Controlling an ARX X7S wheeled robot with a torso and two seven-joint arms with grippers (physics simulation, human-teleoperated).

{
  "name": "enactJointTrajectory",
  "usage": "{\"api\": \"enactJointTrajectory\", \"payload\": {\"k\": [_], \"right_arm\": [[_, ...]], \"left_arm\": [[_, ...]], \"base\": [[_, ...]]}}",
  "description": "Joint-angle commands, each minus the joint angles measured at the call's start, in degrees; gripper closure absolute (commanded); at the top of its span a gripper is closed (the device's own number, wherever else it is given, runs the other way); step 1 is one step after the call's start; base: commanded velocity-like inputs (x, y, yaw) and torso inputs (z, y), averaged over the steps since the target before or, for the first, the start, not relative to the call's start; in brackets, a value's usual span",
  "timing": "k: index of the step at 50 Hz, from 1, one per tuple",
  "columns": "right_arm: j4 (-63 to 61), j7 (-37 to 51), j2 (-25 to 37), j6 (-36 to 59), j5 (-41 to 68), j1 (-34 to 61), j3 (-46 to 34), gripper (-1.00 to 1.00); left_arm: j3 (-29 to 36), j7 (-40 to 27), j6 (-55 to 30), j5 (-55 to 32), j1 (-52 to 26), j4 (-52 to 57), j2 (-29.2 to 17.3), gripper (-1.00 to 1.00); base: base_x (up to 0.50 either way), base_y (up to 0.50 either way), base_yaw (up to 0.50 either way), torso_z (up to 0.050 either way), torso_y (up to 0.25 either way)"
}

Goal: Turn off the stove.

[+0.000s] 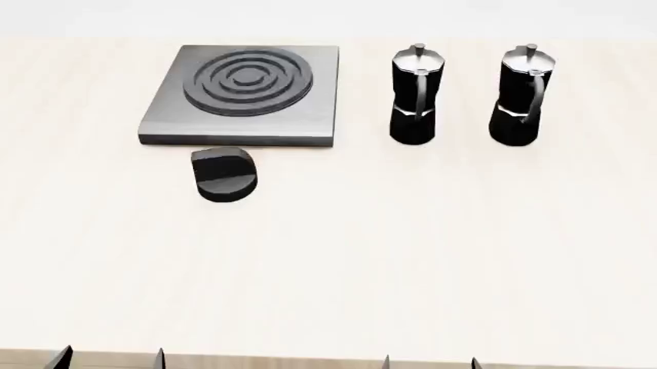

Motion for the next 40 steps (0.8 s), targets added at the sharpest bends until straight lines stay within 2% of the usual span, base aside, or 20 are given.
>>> {"api": "enactJointTrajectory", "payload": {"k": [1,27,34,40], "right_arm": [[-0.19,1.1,0.91,-0.01,0.75,-0.05,-1.24,-1.0],[-0.76,5.17,3.82,0.26,3.31,-0.16,-5.13,-1.0],[-5.72,6.5,4.58,3.01,2.96,-1.34,-5.92,-1.0],[-13.64,8.08,5.56,7.17,1.92,-2.81,-6.31,-1.0]], "left_arm": [[1.05,-1.05,-0.04,-0.91,-0.19,-0.3,-0.9,-1.0],[4.66,-4.69,-0.33,-4.03,-0.31,0.11,-4.03,-1.0],[4.87,-4.96,-2.28,-5.72,0.42,2.55,-4.61,-1.0],[4.97,-6.62,-0.44,-4.47,2.13,7.26,-5.56,-1.0]], "base": [[0.0,0.0,0.0,0.0,0.0],[0.0,0.0,0.0,0.0,0.0],[0.0,0.0,0.0,0.0,0.0],[0.0,0.0,0.0,0.0,0.0]]}}
